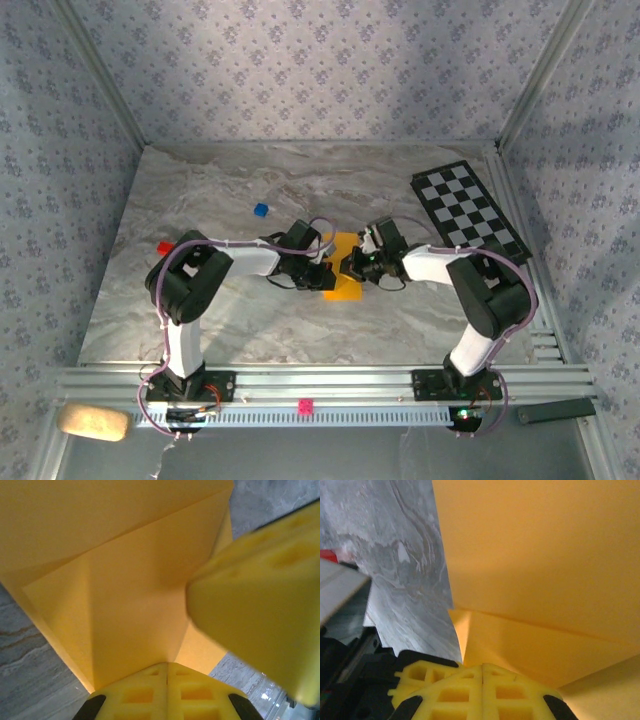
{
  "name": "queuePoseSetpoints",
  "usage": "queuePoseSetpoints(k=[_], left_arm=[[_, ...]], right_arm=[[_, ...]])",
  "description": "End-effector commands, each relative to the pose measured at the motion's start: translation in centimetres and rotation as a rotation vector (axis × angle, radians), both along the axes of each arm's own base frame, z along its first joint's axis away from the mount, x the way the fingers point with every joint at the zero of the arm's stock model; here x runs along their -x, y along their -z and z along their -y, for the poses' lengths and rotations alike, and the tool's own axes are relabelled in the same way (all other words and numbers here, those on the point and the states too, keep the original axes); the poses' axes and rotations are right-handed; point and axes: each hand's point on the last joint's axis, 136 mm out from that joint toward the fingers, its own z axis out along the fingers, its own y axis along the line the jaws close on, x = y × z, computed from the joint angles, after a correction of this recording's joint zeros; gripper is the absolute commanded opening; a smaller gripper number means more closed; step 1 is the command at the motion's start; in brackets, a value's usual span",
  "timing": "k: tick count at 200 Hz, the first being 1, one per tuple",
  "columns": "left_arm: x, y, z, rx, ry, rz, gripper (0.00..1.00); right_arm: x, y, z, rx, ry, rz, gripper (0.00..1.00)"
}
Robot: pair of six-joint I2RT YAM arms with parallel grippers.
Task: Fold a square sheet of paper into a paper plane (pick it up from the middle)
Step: Fold the triangle a second time at the center of the table, then turn over the paper at the center of the table.
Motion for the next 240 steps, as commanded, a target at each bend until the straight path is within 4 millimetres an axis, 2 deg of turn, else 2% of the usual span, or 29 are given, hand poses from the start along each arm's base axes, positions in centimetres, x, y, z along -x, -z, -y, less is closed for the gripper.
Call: queuePoseSetpoints(k=[1,19,35,62,91,116,142,173,193,218,240], left_arm=[[1.2,2.1,-2.3,-0.111,-0.027,-0.038,0.0],[1.2,2.0,-2.2,-0.106,-0.022,-0.038,0.0],[1.4,2.1,-2.1,-0.097,-0.012,-0.042,0.0],[1.7,2.5,-2.1,-0.09,-0.008,-0.06,0.0],[1.9,2.5,-2.0,-0.085,-0.003,-0.062,0.0],[1.5,1.6,-1.6,-0.061,-0.012,-0.047,0.0],[0.5,-0.8,-0.5,-0.009,-0.014,-0.004,0.02],[-0.8,-4.4,0.9,0.066,0.036,0.065,0.11],[-2.5,-5.9,0.9,0.082,0.029,0.105,0.14],[-4.1,-5.5,0.3,0.065,0.019,0.1,0.14],[-4.6,-4.6,0.1,0.04,0.03,0.08,0.11]], right_arm=[[1.2,2.6,1.1,0.05,0.032,-0.073,0.05],[1.1,4.0,2.7,0.088,0.091,-0.104,0.04],[-0.1,4.1,3.9,0.075,0.16,-0.1,0.05],[-2.8,3.1,5.5,0.065,0.23,-0.07,0.05],[-4.8,2.6,7.6,0.063,0.308,-0.065,0.06],[-5.6,0.7,7.4,0.045,0.292,-0.017,0.06],[-4.7,-1.5,7.3,0.092,0.261,0.038,0.07],[-2.3,-2.2,7.8,0.122,0.255,0.037,0.08],[-0.7,-2.4,7.4,0.097,0.254,0.037,0.15],[0.9,-2.4,6.8,0.107,0.229,0.016,0.2],[2.0,-2.2,6.0,0.129,0.195,-0.005,0.2]])
